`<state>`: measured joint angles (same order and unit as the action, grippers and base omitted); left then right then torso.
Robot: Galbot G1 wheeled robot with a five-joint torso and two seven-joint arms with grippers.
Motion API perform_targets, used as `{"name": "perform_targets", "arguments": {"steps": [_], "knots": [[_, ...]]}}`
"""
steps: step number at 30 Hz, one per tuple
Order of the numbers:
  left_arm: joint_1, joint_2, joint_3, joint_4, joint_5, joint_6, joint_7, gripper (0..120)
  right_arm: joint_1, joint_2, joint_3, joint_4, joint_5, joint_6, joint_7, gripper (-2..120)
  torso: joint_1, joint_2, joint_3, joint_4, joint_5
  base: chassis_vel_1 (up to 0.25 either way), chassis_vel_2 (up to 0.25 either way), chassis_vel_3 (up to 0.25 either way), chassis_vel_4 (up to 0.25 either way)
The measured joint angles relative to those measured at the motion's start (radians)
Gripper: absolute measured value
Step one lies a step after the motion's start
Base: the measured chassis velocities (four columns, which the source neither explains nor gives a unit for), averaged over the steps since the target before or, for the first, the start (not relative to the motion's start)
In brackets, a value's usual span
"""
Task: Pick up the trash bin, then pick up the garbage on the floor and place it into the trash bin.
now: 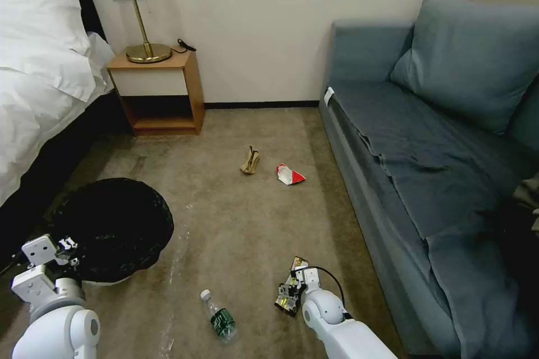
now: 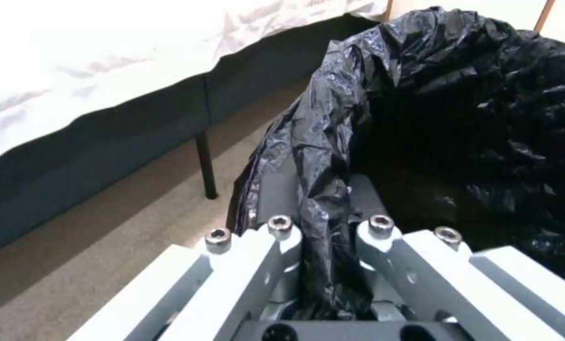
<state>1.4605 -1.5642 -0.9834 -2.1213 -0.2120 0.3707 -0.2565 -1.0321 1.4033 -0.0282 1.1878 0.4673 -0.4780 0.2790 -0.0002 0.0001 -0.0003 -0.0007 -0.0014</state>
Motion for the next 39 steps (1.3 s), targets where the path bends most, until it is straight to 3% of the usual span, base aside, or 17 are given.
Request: {"name": "perform_targets", "arguments": {"steps": [17, 22, 33, 39], "knots": [[0.016, 0.002, -0.033, 0.000, -0.014, -0.015, 0.010, 5, -0.004, 0.014, -0.005, -0.020, -0.041, 0.035, -0.002, 48, 0.000, 0.000, 0.000, 0.0003, 0.0008, 0.000, 0.000, 0.000, 0.000], [0.016, 0.003, -0.032, -0.001, -0.015, -0.015, 0.012, 5, -0.007, 0.011, -0.003, -0.018, -0.044, 0.039, -0.005, 38, 0.000, 0.000, 0.000, 0.0016, 0.0022, 0.000, 0.000, 0.000, 0.000], [0.018, -0.002, -0.019, -0.007, -0.031, -0.011, 0.004, 5, -0.021, 0.008, 0.003, -0.008, -0.060, 0.051, -0.008, 0, 0.000, 0.000, 0.000, 0.0008, 0.0018, 0.000, 0.000, 0.000, 0.000], [0.021, -0.005, -0.020, -0.007, -0.035, -0.011, 0.004, 5, -0.023, 0.005, 0.002, -0.001, -0.066, 0.054, -0.008, 0, 0.000, 0.000, 0.000, 0.0010, 0.0019, 0.000, 0.000, 0.000, 0.000]]}}
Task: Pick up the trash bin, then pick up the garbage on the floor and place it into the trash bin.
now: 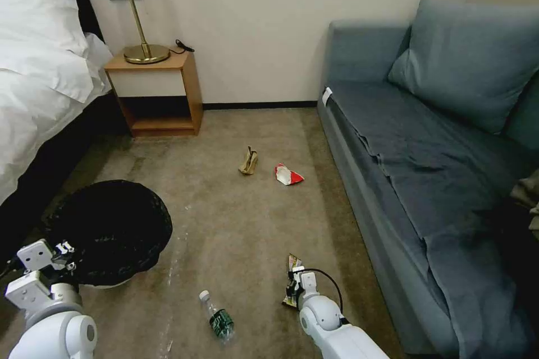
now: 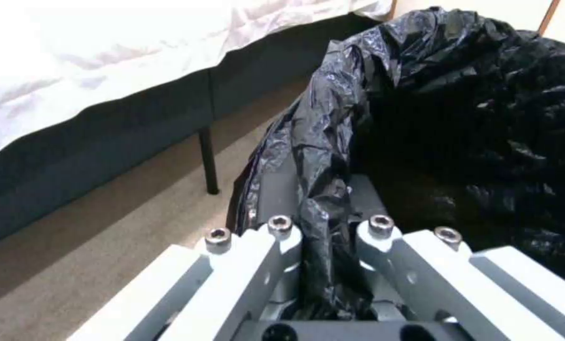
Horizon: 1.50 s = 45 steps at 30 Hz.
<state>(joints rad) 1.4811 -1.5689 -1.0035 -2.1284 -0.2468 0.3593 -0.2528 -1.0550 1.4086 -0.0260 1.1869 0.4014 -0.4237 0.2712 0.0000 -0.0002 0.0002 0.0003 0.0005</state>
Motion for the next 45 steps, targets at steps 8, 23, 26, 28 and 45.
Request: {"name": "perform_targets", "arguments": {"steps": [8, 23, 26, 28, 45], "knots": [[0.003, -0.005, 0.007, 0.002, 0.000, -0.002, 0.000, 5, 0.001, -0.005, -0.002, 0.011, -0.026, 0.012, 0.004, 0, 0.000, 0.000, 0.000, 0.0000, 0.0000, 0.000, 0.000, 0.000, 0.000], [0.000, -0.008, 0.010, 0.005, 0.000, -0.007, 0.003, 5, 0.109, -0.044, -0.084, 0.236, -0.169, 0.117, 0.104, 0, 0.000, 0.000, 0.000, -0.0003, -0.0004, 0.000, 0.000, 0.000, 0.000], [0.000, -0.008, 0.010, 0.015, 0.000, -0.010, 0.004, 5, 0.200, -0.050, -0.183, 0.320, -0.131, 0.203, 0.144, 0, 0.000, 0.000, 0.000, -0.0004, -0.0006, 0.000, 0.000, 0.000, 0.000], [-0.001, -0.008, 0.012, 0.021, 0.001, -0.010, 0.005, 5, 0.275, -0.046, -0.247, 0.350, -0.092, 0.250, 0.182, 0, 0.000, 0.000, 0.000, -0.0002, -0.0006, 0.000, 0.000, 0.000, 0.000], [-0.044, -0.012, 0.047, 0.053, 0.025, -0.002, 0.003, 5, 0.708, 0.186, -0.750, 0.217, 0.144, 0.350, 0.227, 0, 0.000, 0.000, 0.000, 0.0001, -0.0007, 0.000, 0.000, 0.000, 0.000]]}}
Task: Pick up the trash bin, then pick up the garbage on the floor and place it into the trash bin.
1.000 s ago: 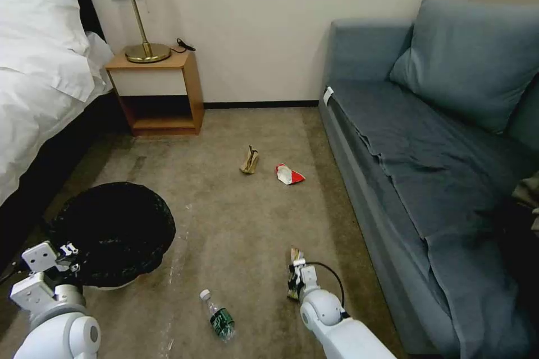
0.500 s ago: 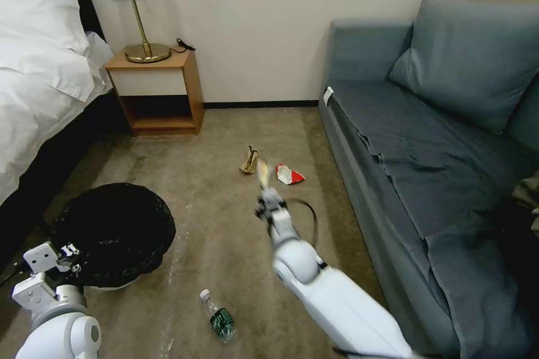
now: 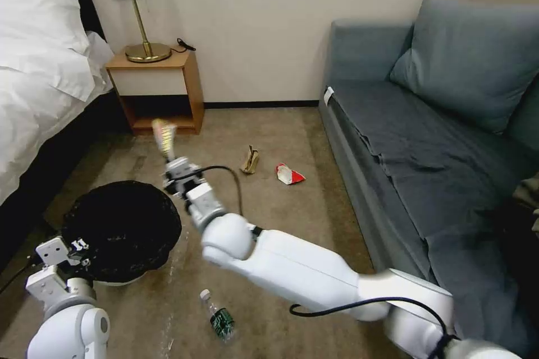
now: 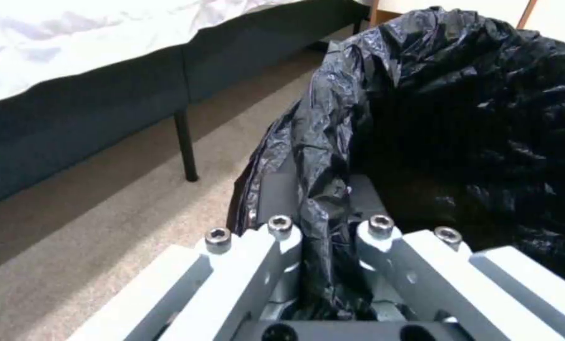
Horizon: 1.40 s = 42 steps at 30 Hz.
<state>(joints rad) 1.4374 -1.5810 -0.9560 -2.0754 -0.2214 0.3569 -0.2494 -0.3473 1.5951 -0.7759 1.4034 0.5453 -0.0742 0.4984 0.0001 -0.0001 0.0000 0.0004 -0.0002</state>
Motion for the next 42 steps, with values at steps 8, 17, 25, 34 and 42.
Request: {"name": "perform_targets", "arguments": {"steps": [8, 17, 25, 34, 42], "knots": [[-0.006, -0.007, 0.002, 0.004, 0.006, 0.001, -0.003, 5, -0.026, 0.018, -0.036, -0.080, -0.029, 0.019, -0.019, 0, 0.000, 0.000, 0.000, -0.0007, 0.0001, 0.000, 0.000, 0.000, 0.000], [-0.006, -0.026, 0.020, 0.002, 0.028, 0.001, -0.004, 5, -0.055, 0.015, -0.099, -0.118, -0.054, 0.051, -0.023, 0, 0.000, 0.000, 0.000, -0.0005, 0.0001, 0.000, 0.000, 0.000, 0.000], [-0.008, -0.027, 0.044, -0.002, 0.037, 0.000, -0.019, 5, -0.086, 0.014, -0.112, -0.139, -0.080, 0.072, -0.037, 0, 0.000, 0.000, 0.000, -0.0005, 0.0002, 0.000, 0.000, 0.000, 0.000], [-0.007, -0.028, 0.038, -0.005, 0.037, -0.001, -0.021, 5, -0.088, 0.013, -0.098, -0.152, -0.103, 0.068, -0.058, 25, 0.000, 0.000, 0.000, -0.0004, 0.0002, 0.000, 0.000, 0.000, 0.000], [-0.005, -0.028, 0.024, -0.006, 0.032, -0.001, -0.021, 5, -0.090, 0.013, -0.081, -0.140, -0.106, 0.064, -0.061, 53, 0.000, 0.000, 0.000, -0.0004, 0.0002, 0.000, 0.000, 0.000, 0.000]]}}
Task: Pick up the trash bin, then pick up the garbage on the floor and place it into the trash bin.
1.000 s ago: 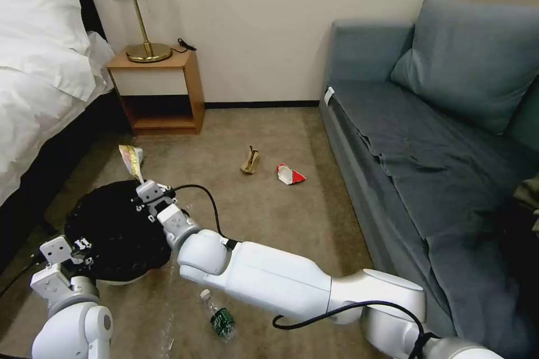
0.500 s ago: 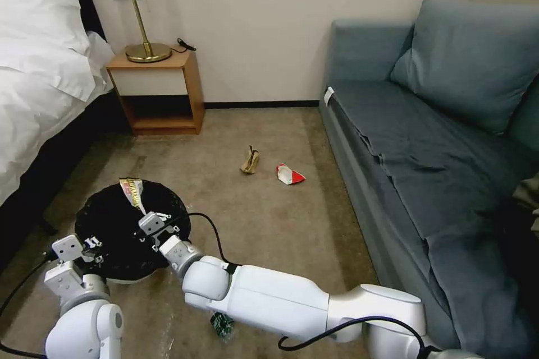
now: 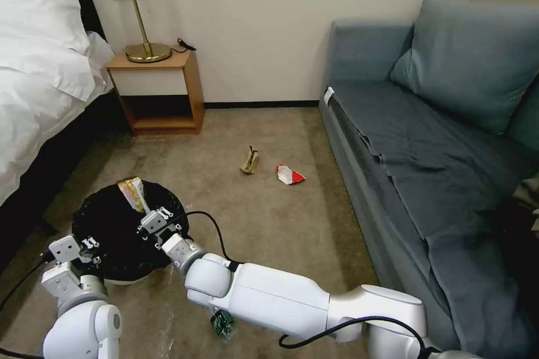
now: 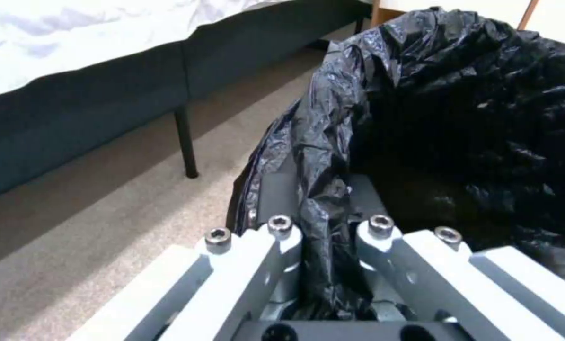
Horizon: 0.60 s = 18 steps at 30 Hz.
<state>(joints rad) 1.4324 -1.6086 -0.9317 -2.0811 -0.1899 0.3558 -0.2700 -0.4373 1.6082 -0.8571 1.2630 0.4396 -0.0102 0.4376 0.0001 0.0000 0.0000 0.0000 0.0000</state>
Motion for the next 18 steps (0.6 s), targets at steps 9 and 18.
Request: {"name": "perform_targets", "arguments": {"steps": [9, 18], "knots": [[-0.005, 0.001, 0.000, -0.006, -0.007, 0.011, -0.002, 5, 0.048, 0.000, 0.022, 0.065, 0.035, -0.045, 0.033, 86, 0.000, 0.000, 0.000, 0.0001, 0.0000, 0.000, 0.000, 0.000, 0.000], [-0.005, 0.005, -0.014, -0.013, -0.015, 0.016, -0.002, 5, 0.090, 0.000, 0.169, 0.109, 0.009, -0.251, 0.109, 100, 0.000, 0.000, 0.000, -0.0001, 0.0000, 0.000, 0.000, 0.000, 0.000]]}}
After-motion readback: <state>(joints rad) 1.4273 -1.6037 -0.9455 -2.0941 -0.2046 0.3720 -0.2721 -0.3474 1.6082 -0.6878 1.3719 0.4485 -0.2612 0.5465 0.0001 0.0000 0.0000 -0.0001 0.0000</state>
